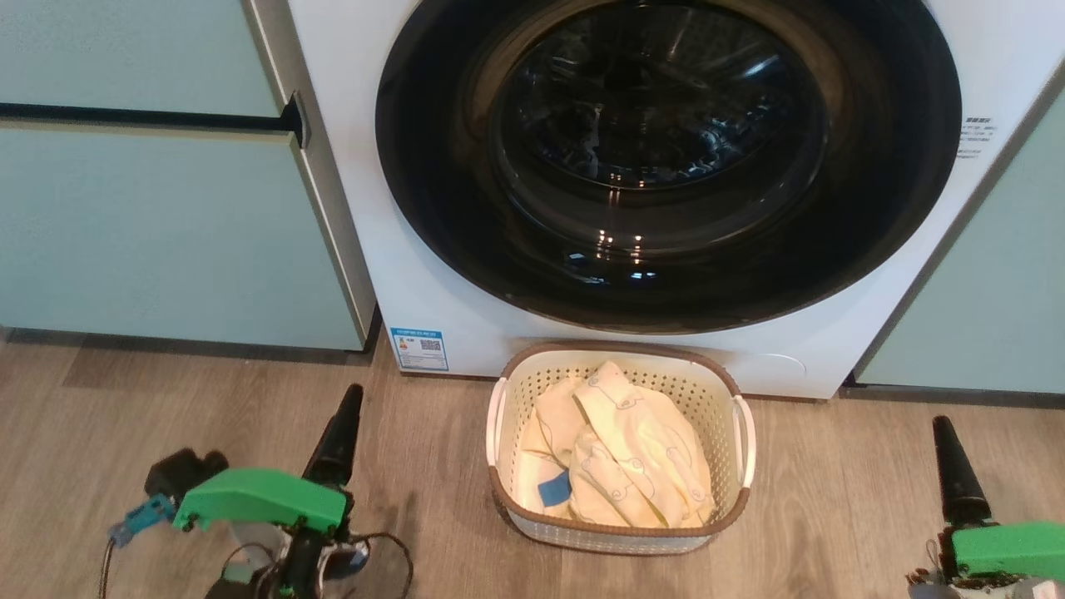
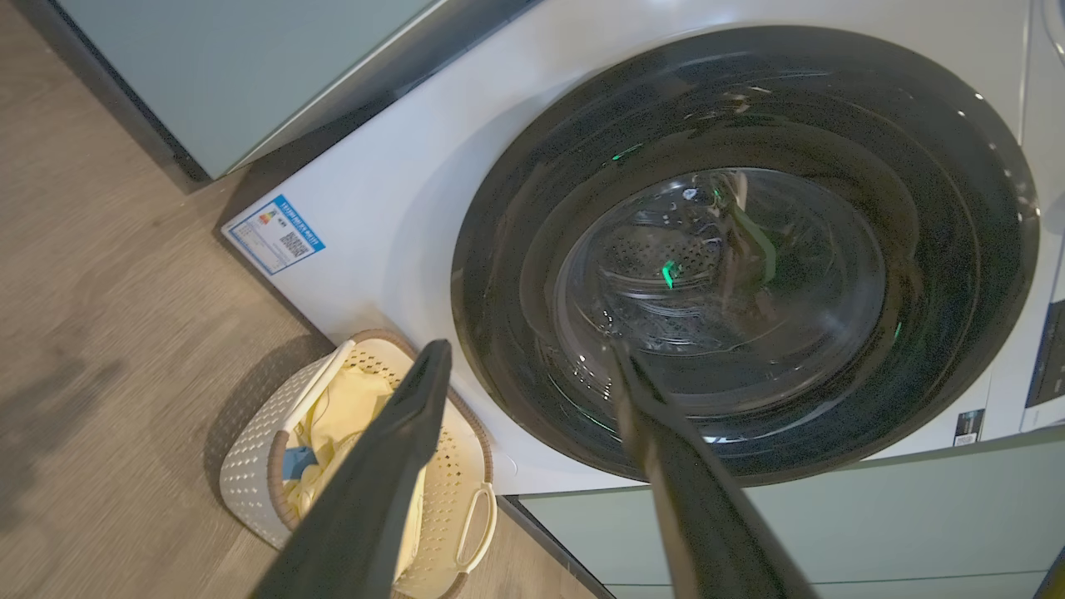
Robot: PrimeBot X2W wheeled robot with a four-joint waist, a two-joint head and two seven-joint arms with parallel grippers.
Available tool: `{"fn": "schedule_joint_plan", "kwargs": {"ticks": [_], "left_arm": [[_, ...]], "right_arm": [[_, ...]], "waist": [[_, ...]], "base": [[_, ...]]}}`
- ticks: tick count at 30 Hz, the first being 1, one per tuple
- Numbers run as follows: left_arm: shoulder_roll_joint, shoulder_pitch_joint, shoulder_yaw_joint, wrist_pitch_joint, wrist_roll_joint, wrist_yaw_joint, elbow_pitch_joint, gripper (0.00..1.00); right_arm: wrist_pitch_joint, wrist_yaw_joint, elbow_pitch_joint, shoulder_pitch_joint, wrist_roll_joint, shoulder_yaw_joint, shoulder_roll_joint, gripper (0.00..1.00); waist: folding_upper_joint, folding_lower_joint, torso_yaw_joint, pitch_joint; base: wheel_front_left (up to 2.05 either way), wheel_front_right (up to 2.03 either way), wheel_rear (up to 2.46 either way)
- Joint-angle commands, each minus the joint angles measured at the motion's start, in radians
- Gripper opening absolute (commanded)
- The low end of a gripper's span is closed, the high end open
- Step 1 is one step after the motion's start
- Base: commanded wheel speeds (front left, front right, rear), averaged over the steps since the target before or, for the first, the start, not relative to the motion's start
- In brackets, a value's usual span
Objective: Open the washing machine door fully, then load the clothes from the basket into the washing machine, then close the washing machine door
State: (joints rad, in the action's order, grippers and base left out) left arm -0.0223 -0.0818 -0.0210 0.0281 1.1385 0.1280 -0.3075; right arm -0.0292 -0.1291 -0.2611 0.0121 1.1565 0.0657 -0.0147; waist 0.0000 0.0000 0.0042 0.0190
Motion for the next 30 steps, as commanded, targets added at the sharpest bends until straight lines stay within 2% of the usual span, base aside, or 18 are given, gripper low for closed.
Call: {"fn": "schedule_joint_plan", "kwargs": {"ticks": [1, 16, 30], "left_arm": [[-0.014, -0.061, -0.009, 0.013, -0.016, 0.002, 0.037, 1.00], [-0.017, -0.091, 0.028, 0.057, -0.269, -0.027, 0.066, 1.00], [-0.020, -0.122, 0.060, 0.101, -0.499, -0.075, 0.076, 1.00]], "right_arm": [[-0.011, -0.001, 0.040, 0.058, -0.016, -0.008, -0.016, 1.00], [-0.055, -0.001, 0.076, 0.075, -0.297, -0.032, -0.020, 1.00], [-0.099, -0.001, 0.088, 0.094, -0.532, -0.044, -0.024, 1.00]], "waist": [[0.0000, 0.0000, 0.000, 0.000], [0.0000, 0.0000, 0.003, 0.002], [0.0000, 0.0000, 0.006, 0.003]], "base": [[0.00, 0.00, 0.00], [0.00, 0.00, 0.00], [0.00, 0.00, 0.00]]}}
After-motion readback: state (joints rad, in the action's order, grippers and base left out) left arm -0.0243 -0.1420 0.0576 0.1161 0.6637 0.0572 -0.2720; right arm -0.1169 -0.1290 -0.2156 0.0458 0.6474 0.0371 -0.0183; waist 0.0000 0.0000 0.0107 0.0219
